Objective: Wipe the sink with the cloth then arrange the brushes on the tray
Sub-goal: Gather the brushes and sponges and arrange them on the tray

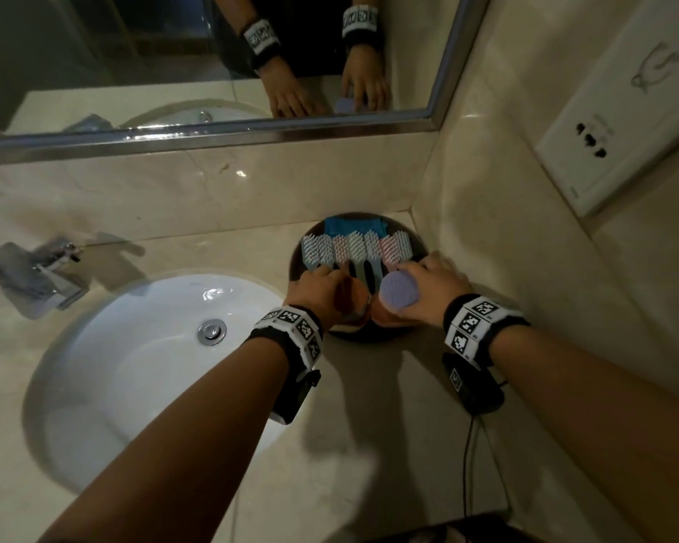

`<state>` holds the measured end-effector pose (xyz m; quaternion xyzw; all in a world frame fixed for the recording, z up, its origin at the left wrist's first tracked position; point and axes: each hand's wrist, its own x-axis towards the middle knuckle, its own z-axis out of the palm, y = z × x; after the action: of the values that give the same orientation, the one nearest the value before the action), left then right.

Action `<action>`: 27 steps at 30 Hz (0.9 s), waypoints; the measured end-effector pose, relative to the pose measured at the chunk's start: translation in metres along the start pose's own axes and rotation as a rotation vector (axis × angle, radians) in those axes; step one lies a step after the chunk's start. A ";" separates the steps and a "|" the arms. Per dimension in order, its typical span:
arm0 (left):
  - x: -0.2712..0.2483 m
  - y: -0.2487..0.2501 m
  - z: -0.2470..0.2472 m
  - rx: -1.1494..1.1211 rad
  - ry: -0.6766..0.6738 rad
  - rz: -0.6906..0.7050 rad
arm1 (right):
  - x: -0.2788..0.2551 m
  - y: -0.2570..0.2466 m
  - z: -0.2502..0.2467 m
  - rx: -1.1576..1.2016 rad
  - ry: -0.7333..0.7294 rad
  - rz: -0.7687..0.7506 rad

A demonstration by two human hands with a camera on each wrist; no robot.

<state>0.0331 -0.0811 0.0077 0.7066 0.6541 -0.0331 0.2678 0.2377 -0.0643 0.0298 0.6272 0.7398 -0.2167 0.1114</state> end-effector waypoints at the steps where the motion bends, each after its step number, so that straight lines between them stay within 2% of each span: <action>1: 0.001 0.000 0.001 0.011 0.000 -0.005 | 0.001 0.000 0.002 -0.011 0.001 -0.006; 9: 0.008 -0.001 0.006 0.002 -0.037 0.013 | 0.009 -0.001 0.010 -0.012 -0.027 -0.016; 18: 0.001 -0.009 0.007 -0.103 -0.007 0.004 | 0.013 0.000 0.011 -0.002 -0.046 -0.076; 24: 0.001 -0.012 0.004 -0.042 -0.036 -0.004 | 0.015 0.002 0.013 0.008 -0.030 -0.072; 27: 0.001 -0.010 0.006 -0.019 -0.042 0.003 | 0.014 0.007 0.015 0.026 -0.022 -0.023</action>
<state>0.0254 -0.0829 -0.0007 0.7042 0.6475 -0.0411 0.2884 0.2398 -0.0581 0.0094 0.6176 0.7428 -0.2344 0.1092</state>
